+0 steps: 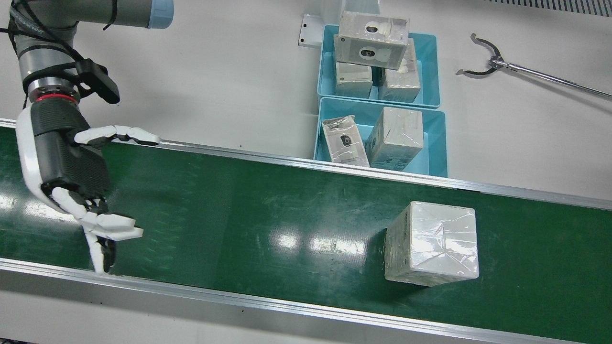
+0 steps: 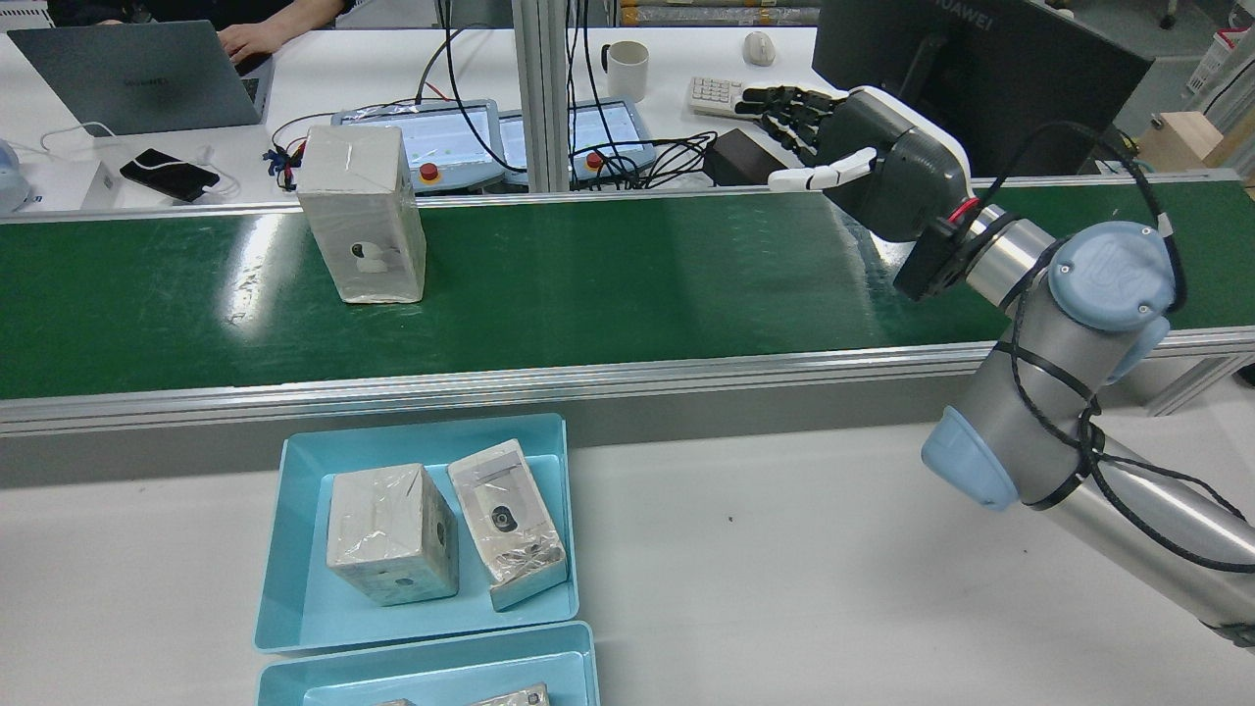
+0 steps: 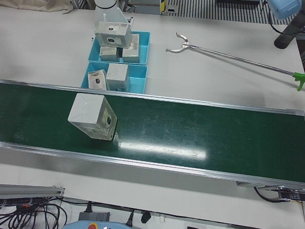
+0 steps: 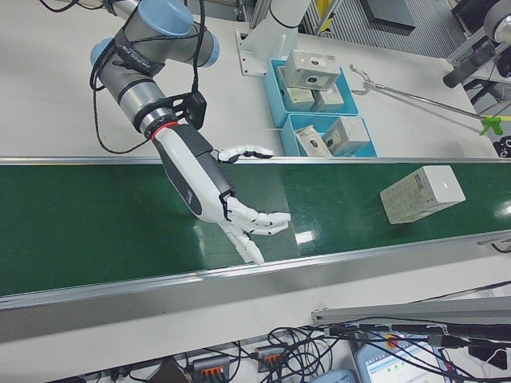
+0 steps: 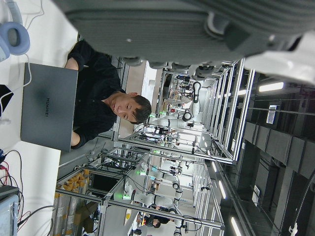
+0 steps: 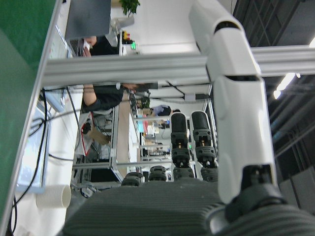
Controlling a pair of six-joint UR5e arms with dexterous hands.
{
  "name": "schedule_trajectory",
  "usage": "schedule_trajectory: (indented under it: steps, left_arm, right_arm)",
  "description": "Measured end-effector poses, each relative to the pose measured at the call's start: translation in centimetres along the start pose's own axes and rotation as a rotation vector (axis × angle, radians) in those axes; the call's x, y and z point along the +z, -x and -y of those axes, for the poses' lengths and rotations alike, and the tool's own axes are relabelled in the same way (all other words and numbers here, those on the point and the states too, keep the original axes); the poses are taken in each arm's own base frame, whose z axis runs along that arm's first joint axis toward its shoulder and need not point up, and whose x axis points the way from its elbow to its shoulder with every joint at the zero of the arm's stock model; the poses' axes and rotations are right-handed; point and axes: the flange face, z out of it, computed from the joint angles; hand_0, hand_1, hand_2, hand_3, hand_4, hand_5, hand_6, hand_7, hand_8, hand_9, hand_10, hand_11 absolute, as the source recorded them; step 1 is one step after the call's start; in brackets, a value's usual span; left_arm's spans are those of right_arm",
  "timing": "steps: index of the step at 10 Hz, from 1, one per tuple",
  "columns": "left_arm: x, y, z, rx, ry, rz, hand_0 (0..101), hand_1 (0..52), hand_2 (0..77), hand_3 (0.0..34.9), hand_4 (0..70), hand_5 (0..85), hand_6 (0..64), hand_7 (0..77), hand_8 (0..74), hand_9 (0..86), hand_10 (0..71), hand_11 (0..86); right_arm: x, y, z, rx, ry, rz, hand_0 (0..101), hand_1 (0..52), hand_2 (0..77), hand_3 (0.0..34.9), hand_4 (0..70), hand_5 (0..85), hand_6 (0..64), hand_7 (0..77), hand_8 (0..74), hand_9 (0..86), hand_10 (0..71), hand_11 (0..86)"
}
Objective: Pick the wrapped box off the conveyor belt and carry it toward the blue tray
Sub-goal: 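Lower the right hand toward the belt ahead of the white wrapped box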
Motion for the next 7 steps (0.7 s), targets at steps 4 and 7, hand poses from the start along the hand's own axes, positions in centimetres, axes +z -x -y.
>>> schedule_trajectory:
  steps: [4, 7]
  left_arm:
    - [0.0, 0.0, 0.0, 0.000, 0.000, 0.000, 0, 0.0, 0.5, 0.0, 0.0, 1.1, 0.0, 0.5, 0.5, 0.5, 0.5, 0.0]
    - [0.0, 0.0, 0.0, 0.000, 0.000, 0.000, 0, 0.0, 0.5, 0.0, 0.0, 1.1, 0.0, 0.5, 0.5, 0.0, 0.5, 0.0]
  right_arm:
    - [1.1, -0.7, -0.3, -0.015, -0.019, -0.008, 53, 20.7, 21.8, 0.1, 26.7, 21.3, 12.0, 28.9, 1.1, 4.9, 0.5, 3.3]
    - [1.2, 0.1, 1.5, -0.024, -0.057, 0.006, 48, 9.8, 12.0, 0.0, 25.6, 20.2, 10.4, 26.7, 1.1, 6.0, 0.5, 2.2]
